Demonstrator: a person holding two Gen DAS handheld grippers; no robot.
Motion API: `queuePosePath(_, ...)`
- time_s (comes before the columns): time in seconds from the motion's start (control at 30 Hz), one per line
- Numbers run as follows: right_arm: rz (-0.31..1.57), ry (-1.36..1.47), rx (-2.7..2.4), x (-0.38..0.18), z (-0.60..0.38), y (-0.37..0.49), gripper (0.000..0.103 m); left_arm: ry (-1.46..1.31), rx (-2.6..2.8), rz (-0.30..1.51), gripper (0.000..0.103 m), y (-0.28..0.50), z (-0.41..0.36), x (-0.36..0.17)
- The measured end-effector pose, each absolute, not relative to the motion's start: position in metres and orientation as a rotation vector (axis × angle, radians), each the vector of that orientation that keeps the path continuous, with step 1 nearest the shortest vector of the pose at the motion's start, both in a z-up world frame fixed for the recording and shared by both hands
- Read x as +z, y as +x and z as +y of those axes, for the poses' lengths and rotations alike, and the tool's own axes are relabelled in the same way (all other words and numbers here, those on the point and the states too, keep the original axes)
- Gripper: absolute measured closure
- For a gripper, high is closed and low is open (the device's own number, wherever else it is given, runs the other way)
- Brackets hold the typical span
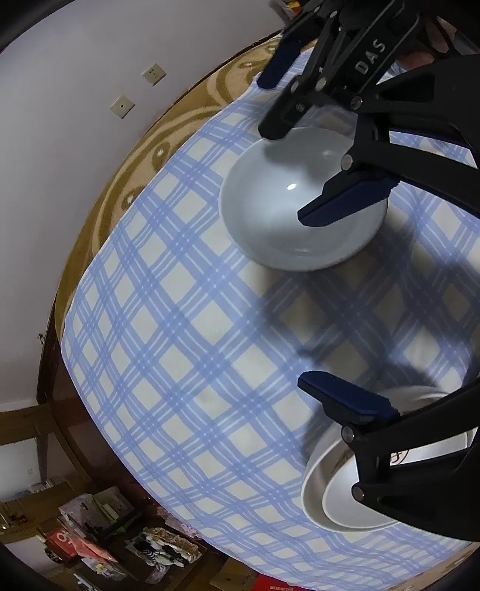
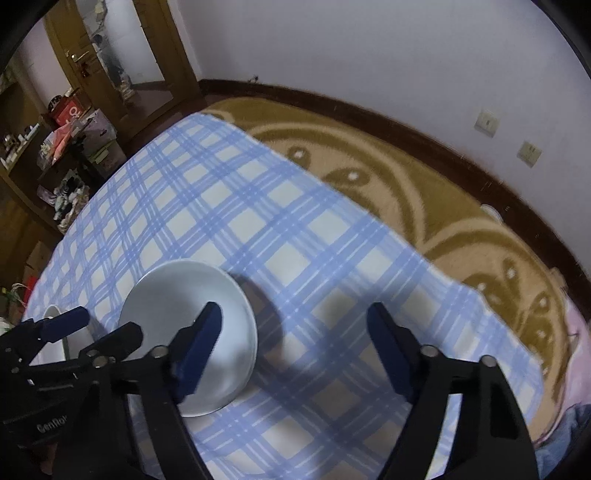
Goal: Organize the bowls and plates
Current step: 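Move both grippers to the small bowl with the colourful painted exterior, then close both grippers on the rim of the colourful bowl, then lift the colourful bowl with both grippers and carry it over the bowl stack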
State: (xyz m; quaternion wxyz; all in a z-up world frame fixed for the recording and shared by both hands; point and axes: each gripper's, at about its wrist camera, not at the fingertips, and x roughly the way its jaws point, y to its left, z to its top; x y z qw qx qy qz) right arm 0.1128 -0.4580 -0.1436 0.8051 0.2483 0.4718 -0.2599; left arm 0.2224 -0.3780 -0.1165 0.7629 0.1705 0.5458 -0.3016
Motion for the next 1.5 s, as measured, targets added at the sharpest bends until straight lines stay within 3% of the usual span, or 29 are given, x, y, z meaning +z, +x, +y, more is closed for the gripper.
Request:
queuePosePath(0.17, 1.043, 0.573, -0.529, -0.156, -0.459, 0.117, 0.041, 0.403, -0.658, 1.209, 0.048, 0.218, -0.385, -0.124)
queuePosePath(0.27, 1.056, 0.634, -0.490, -0.165, -0.461, 0.118, 0.062, 0.412, -0.655, 1.224, 0.059, 0.217, -0.386, -0.131)
queuePosePath(0.3, 1.056, 0.672, -0.460, -0.168, -0.462, 0.119, 0.076, 0.408, -0.657, 1.235, 0.063, 0.216, -0.386, -0.134)
queuePosePath(0.33, 1.057, 0.714, -0.431, -0.173, -0.463, 0.120, 0.080, 0.405, -0.657, 1.242, 0.065, 0.216, -0.386, -0.136)
queuePosePath(0.47, 1.081, 0.718, -0.424, -0.182, -0.461, 0.124, 0.081, 0.372, -0.669, 1.266, 0.073, 0.214, -0.386, -0.143)
queuePosePath(0.6, 1.096, 0.691, -0.397, -0.185, -0.454, 0.130, 0.090, 0.388, -0.689, 1.264, 0.087, 0.209, -0.391, -0.146)
queuePosePath(0.67, 1.100, 0.655, -0.395, -0.183, -0.451, 0.133, 0.095, 0.395, -0.689, 1.249, 0.087, 0.207, -0.392, -0.145)
queuePosePath(1.1, 1.079, 0.711, -0.390, -0.181, -0.453, 0.125, 0.095, 0.372, -0.668, 1.222, 0.089, 0.203, -0.387, -0.143)
queuePosePath(1.5, 0.998, 0.631, -0.416, -0.137, -0.430, 0.122, 0.094, 0.310, -0.671, 1.177, 0.091, 0.203, -0.365, -0.110)
